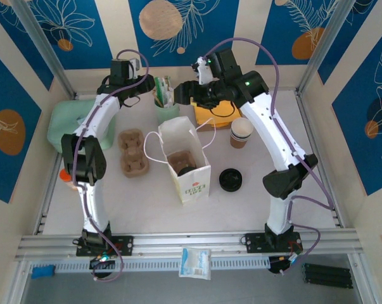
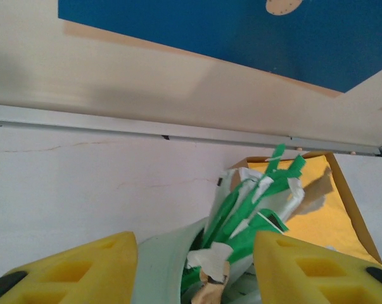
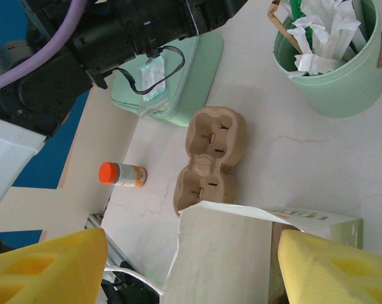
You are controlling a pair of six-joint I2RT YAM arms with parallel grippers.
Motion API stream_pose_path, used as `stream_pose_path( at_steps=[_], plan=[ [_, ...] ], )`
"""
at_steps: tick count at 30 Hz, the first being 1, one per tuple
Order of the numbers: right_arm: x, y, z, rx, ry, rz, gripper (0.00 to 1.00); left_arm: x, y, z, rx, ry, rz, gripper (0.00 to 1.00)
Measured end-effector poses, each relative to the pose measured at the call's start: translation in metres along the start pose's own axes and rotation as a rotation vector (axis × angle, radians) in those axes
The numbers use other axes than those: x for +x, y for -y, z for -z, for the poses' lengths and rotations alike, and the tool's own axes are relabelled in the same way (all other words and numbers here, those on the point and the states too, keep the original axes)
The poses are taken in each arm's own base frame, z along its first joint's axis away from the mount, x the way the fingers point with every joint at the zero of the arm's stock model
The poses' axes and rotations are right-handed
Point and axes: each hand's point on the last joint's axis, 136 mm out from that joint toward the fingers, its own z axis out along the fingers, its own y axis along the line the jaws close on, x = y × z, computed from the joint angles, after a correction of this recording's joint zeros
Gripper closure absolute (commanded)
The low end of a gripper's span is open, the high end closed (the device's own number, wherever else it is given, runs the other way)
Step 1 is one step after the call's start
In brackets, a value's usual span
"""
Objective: Pack the takeout coffee
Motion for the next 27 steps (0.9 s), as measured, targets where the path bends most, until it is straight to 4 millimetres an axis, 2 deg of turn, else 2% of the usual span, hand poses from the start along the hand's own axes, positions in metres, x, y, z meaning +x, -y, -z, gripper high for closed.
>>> stream_pose_path(
  at_steps=[10,20,27],
  plan=[
    [0.000,-0.002,0.003,-0.008,0.005,0.004,0.28,0.004,-0.006,-0.011,0.009,-0.013,0.037,0.50],
    [0.003,0.000,-0.001,-0.008,-0.010,-0.002,0.28,0.003,-0.005,-0.023,0.034,-0.017,0.063,0.72],
    [0.004,0.000,-0.002,-0.013,-0.014,-0.003,0.28,-0.001,-0.002,-0.023,0.045,-0.012,0.069,0.86]
  ],
)
